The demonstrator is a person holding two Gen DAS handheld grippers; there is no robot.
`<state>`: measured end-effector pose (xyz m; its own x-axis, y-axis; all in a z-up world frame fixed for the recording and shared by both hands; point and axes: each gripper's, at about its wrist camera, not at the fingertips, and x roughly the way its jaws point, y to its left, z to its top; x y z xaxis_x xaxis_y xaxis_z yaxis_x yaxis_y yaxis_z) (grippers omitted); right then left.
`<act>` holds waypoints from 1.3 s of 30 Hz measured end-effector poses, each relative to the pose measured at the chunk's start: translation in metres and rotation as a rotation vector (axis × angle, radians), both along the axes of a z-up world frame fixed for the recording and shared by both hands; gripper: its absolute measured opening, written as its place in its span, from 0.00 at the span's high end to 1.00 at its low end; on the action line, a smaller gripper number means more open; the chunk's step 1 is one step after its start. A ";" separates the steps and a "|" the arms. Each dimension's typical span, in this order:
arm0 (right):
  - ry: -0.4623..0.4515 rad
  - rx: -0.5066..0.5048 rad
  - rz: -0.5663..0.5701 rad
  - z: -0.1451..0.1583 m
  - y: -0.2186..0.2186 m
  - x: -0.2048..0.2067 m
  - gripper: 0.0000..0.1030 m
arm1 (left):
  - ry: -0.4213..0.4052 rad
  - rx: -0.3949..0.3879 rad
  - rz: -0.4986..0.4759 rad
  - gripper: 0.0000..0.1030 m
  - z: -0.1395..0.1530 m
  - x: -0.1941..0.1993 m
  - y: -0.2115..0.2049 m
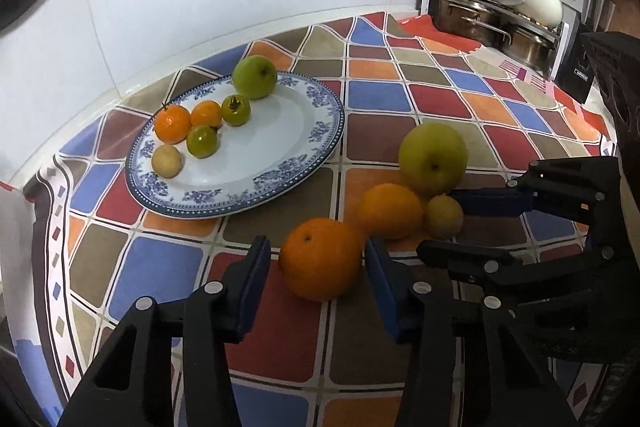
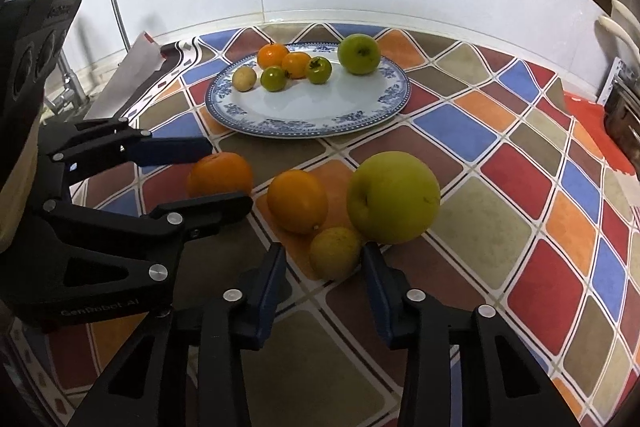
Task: Organize fruits
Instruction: 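Grasp a large orange with the left tool while the right tool grasps a yellow-green fruit, then carry both fruits over the plate, lower them and open both tools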
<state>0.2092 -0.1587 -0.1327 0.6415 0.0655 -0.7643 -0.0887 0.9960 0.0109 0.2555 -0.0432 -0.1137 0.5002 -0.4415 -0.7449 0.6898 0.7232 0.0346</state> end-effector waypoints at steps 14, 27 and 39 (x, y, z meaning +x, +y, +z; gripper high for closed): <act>-0.008 0.043 0.006 0.008 -0.007 -0.008 0.73 | 0.004 -0.048 0.113 0.60 0.015 -0.016 0.011; -0.084 0.078 0.051 0.042 -0.011 -0.031 0.73 | -0.056 -0.116 0.208 0.60 0.050 -0.048 0.020; -0.172 0.101 0.107 0.077 -0.019 -0.037 0.73 | -0.130 -0.146 0.290 0.60 0.077 -0.068 0.019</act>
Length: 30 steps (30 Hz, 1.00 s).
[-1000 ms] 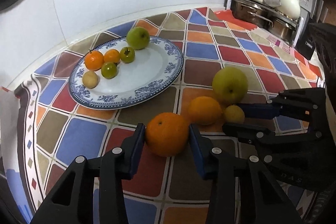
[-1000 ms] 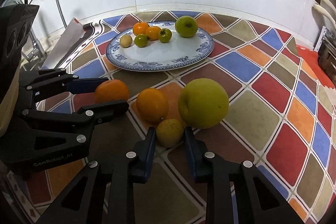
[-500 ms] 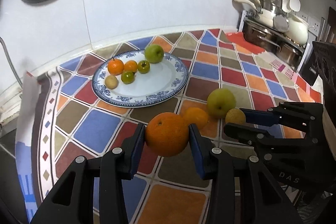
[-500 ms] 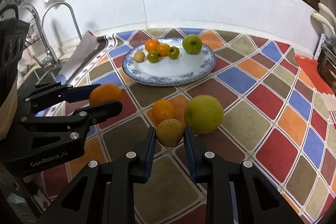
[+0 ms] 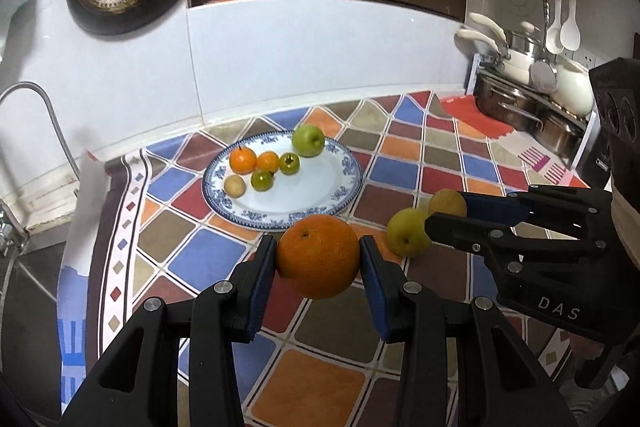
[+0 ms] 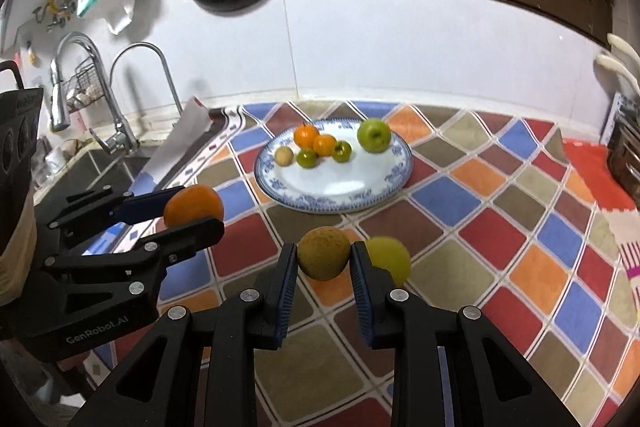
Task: Organize fruits
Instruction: 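Carry both fruits over the plate, lower them and open both tools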
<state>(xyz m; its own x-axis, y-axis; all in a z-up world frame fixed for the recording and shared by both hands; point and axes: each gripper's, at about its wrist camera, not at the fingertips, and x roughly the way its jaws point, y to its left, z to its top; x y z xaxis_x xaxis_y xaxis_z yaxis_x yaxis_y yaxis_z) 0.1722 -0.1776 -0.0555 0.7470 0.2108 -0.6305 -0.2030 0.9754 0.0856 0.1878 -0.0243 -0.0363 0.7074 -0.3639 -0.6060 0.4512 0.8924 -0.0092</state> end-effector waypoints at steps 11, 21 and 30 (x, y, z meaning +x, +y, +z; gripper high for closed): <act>-0.083 -0.004 0.081 0.029 -0.012 0.014 0.73 | -0.077 -0.030 0.056 0.60 0.028 0.002 -0.012; -0.111 -0.012 0.147 0.051 -0.025 0.049 0.73 | -0.100 -0.034 0.085 0.60 0.037 0.021 -0.031; -0.092 -0.036 0.202 0.049 -0.034 0.091 0.73 | -0.104 -0.019 0.120 0.60 0.035 0.055 -0.045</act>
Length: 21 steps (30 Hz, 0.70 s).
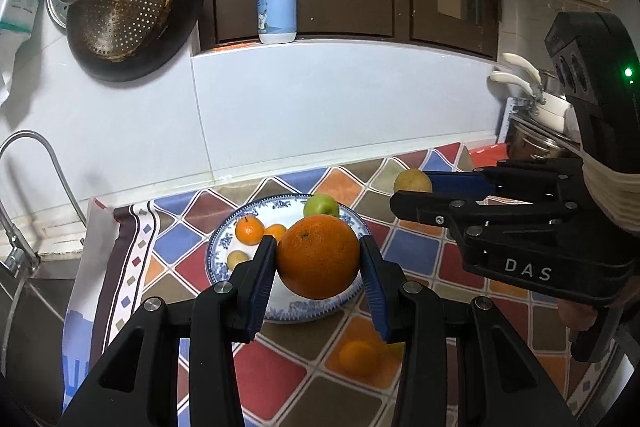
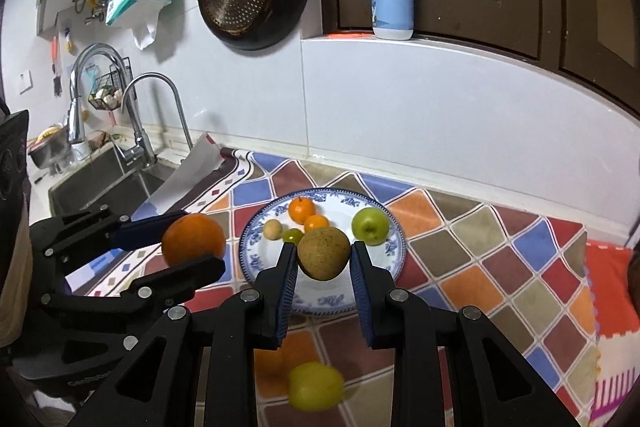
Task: Organize fruits
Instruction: 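Carry both fruits over the plate, lower them and open both tools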
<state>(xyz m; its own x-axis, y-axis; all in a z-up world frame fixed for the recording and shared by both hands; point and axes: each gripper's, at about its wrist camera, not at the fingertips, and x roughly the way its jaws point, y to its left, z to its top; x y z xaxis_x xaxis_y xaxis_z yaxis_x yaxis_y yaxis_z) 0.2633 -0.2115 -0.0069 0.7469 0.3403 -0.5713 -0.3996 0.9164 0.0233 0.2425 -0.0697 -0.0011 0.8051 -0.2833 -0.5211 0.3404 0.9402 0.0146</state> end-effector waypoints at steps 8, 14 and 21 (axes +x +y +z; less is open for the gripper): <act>0.031 -0.016 0.040 -0.016 -0.003 0.043 0.73 | 0.042 0.016 0.029 0.60 -0.016 0.036 -0.004; 0.076 -0.022 0.064 -0.038 0.000 0.075 0.73 | 0.092 0.019 0.046 0.60 -0.035 0.061 -0.003; 0.136 -0.034 0.084 -0.066 0.004 0.105 0.73 | 0.152 0.027 0.055 0.60 -0.058 0.086 -0.003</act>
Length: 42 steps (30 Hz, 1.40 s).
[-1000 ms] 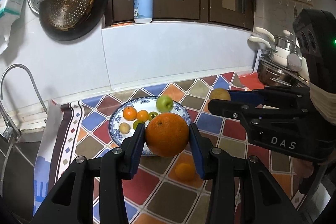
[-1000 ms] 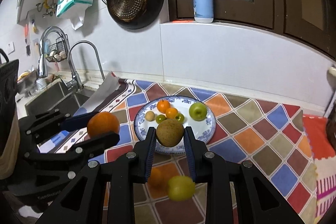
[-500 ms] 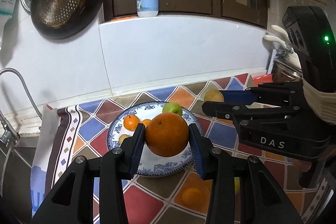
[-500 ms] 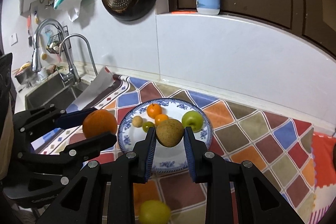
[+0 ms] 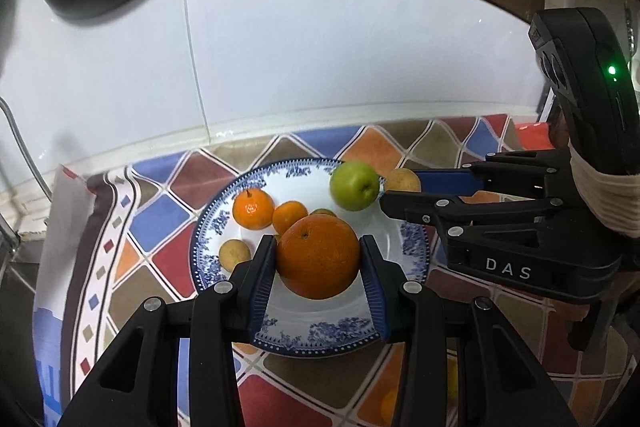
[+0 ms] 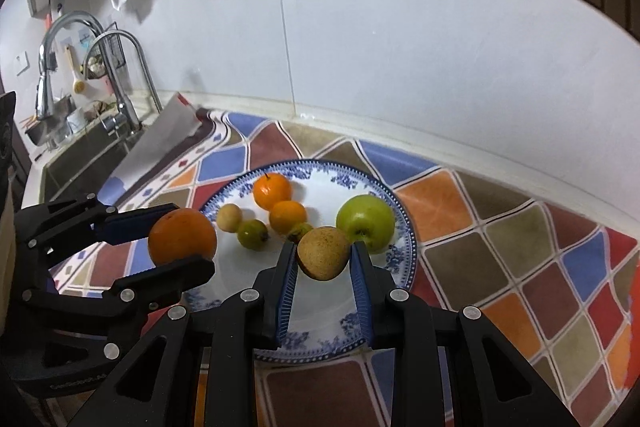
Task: Organize fruits
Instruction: 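Carry both fruits over the plate, lower them and open both tools, then withdraw both tools from the plate toward the last two fruits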
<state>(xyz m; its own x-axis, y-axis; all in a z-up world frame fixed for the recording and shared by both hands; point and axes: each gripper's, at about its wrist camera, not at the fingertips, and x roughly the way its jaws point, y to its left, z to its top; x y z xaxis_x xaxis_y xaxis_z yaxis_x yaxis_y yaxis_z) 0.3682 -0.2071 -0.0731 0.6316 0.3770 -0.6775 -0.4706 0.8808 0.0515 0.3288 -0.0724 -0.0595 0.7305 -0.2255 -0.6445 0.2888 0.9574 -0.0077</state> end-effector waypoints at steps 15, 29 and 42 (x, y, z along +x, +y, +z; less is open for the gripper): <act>0.089 -0.005 0.007 -0.033 0.003 0.034 0.73 | 0.069 0.034 -0.011 0.60 -0.028 0.031 -0.002; 0.035 -0.005 -0.061 -0.015 -0.004 0.011 0.61 | 0.002 0.039 0.022 0.47 -0.002 0.010 0.004; -0.109 -0.010 -0.179 0.033 -0.014 -0.056 0.37 | -0.098 0.042 0.043 0.28 0.033 -0.048 0.018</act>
<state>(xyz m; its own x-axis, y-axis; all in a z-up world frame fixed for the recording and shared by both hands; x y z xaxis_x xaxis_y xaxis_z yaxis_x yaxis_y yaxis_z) 0.3123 -0.2210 -0.0400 0.7578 0.2462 -0.6043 -0.3092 0.9510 -0.0002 0.2806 -0.0549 -0.0265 0.7991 -0.1676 -0.5773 0.2453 0.9677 0.0587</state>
